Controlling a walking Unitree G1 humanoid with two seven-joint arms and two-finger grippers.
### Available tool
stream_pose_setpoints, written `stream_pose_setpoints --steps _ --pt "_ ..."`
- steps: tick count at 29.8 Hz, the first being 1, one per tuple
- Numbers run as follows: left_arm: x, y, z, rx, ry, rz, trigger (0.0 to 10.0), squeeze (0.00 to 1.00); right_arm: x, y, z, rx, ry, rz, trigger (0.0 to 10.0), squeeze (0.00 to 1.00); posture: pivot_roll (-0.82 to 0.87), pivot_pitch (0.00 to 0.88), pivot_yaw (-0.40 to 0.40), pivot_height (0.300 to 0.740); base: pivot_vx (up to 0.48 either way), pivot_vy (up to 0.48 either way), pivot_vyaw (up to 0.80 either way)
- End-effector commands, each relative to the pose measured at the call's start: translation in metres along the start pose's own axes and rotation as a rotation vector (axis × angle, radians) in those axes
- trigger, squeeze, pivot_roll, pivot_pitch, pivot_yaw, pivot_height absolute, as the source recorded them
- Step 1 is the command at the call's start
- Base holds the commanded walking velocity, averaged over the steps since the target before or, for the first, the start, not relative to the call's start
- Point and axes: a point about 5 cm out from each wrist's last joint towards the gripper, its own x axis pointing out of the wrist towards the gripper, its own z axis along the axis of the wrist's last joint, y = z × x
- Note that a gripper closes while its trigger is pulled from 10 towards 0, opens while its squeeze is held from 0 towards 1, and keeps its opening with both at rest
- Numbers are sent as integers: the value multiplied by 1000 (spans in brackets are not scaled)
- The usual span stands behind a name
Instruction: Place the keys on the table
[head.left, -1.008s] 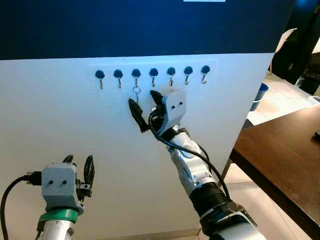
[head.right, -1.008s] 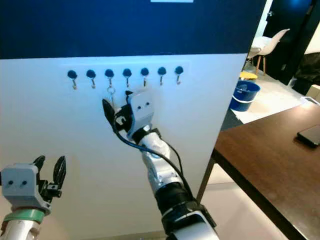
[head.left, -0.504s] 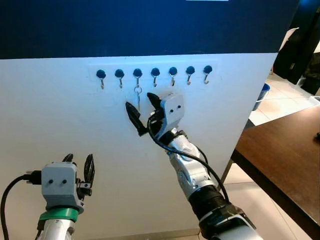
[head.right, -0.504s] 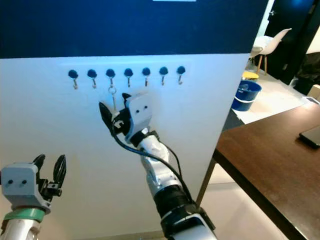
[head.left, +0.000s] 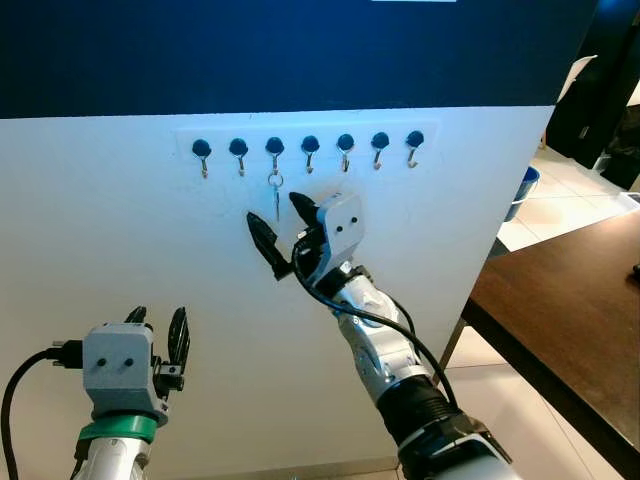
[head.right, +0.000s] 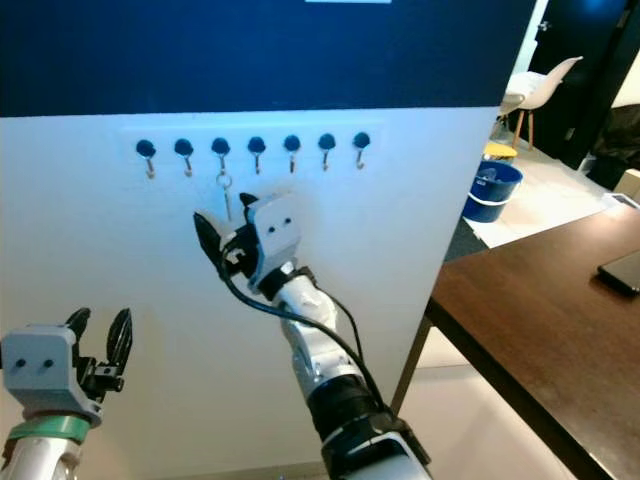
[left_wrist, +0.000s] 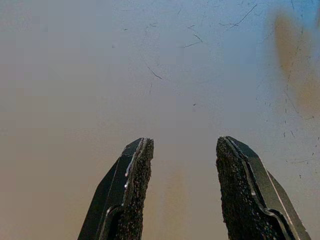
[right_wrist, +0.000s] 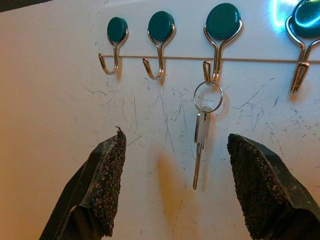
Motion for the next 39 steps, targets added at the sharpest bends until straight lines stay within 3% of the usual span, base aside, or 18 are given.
stream_pose_setpoints --steps 1,29,30,34,35,36,39 --pt "-1 2 2 -2 -9 3 10000 0 2 13 -1 44 -20 13 10000 0 -137 0 75 740 0 0 0" --pt "-2 -1 1 -9 -2 0 10000 0 1 13 -2 53 -13 15 10000 0 -122 0 62 740 0 0 0" --pt "-3 -1 1 -9 -2 6 10000 0 2 14 -2 58 -10 26 5843 0 -115 0 57 740 0 0 0" --pt "-4 0 1 -8 -2 9 10000 0 3 15 -3 60 -9 31 6000 0 -115 0 57 740 0 0 0" --pt "-5 0 1 -7 -2 12 10000 0 4 17 -3 61 -8 34 9412 0 -115 0 57 740 0 0 0" --pt "-5 1 1 -7 -2 13 10000 0 5 17 -2 61 -10 33 10000 0 -115 0 57 740 0 0 0" --pt "-5 1 1 -6 -2 14 10000 0 6 17 -1 62 -13 30 10000 0 -115 0 57 740 0 0 0"
